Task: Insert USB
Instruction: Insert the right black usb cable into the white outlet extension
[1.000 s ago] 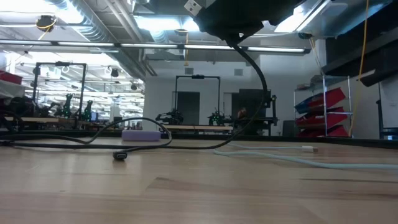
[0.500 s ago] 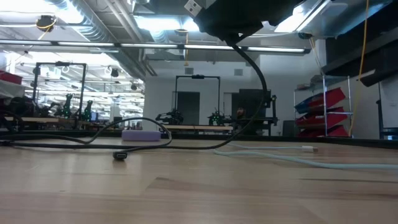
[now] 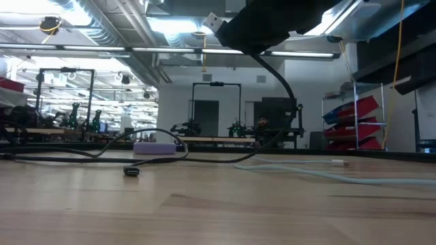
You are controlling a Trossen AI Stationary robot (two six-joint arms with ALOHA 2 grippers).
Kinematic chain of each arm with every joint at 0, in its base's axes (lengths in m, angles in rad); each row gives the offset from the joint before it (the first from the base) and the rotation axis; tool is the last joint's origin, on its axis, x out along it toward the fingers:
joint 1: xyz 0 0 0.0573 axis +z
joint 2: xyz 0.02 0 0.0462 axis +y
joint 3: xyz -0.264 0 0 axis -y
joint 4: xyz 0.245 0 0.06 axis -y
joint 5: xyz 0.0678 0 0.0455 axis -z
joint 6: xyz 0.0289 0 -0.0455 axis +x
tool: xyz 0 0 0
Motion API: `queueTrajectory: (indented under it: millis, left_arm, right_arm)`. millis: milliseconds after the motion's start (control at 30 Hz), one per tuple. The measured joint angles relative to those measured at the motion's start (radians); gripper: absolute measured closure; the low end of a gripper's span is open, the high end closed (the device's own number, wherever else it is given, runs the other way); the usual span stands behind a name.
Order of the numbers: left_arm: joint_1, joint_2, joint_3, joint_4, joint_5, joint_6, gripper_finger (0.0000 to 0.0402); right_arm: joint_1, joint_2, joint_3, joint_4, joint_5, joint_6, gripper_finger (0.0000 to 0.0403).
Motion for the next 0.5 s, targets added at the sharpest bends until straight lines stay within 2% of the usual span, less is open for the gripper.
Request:
queueTrajectory:
  millis: [500]
  left_arm:
    - [0.109,0.002,0.000,-0.014,-0.150,0.201,0.0087]
  right_arm:
    - [0.000,0.000,0.000,0.004,-0.023,-0.005,0.0402]
